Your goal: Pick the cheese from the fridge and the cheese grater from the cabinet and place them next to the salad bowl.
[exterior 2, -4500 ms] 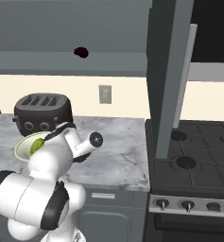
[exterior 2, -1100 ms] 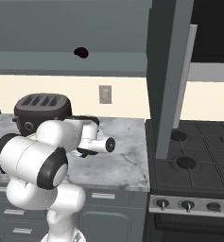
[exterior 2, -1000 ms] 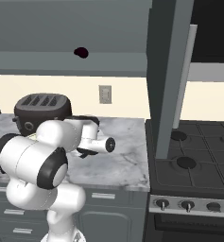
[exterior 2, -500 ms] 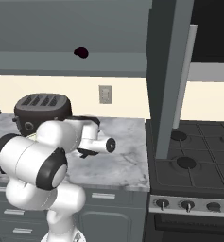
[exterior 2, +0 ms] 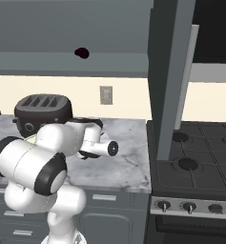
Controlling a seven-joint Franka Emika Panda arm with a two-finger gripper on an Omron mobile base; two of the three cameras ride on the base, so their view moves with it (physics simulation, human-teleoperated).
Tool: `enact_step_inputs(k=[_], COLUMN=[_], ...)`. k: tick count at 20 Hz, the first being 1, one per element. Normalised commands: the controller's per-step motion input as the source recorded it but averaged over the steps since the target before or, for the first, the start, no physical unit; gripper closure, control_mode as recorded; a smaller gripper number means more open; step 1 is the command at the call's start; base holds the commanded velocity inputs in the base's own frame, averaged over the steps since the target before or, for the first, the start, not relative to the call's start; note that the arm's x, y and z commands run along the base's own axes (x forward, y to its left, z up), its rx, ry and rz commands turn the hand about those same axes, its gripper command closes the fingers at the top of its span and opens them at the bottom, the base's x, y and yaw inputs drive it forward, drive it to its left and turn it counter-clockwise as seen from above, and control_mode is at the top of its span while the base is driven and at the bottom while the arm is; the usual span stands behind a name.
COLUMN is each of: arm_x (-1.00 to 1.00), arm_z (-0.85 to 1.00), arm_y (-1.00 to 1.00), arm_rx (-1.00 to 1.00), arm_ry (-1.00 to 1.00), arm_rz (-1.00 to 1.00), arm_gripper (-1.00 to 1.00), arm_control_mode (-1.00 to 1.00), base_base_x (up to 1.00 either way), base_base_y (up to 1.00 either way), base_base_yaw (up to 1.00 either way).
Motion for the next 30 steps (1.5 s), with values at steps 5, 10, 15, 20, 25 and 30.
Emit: enact_step_inputs(k=[5,10,15,20,25,30], arm_x=[-0.18,-0.46,-0.56,-0.37,-0.26,-0.63], arm_z=[0.14,0.22,0.47,0.91,0.67,0.65], arm_y=[-0.10,-0.24,-0.03,0.00,0.02,0.02], arm_rx=[0.00,0.00,0.00,-0.05,-0.07,-0.01], arm_ry=[0.00,-0.01,-0.01,0.14,0.30,0.27], arm_rz=[-0.17,-0.23,-0.16,-0.07,-0.07,-0.13], arm_gripper=[-1.00,-1.00,-1.00,-1.00,-1.00,-1.00], arm_control_mode=[-1.00,-1.00,-1.00,-1.00,-1.00,-1.00], base_base_x=[0.00,0.00,0.00,0.00,0.00,0.00], base_base_y=[0.00,0.00,0.00,0.00,0.00,0.00], base_base_yaw=[0.00,0.00,0.00,0.00,0.00,0.00])
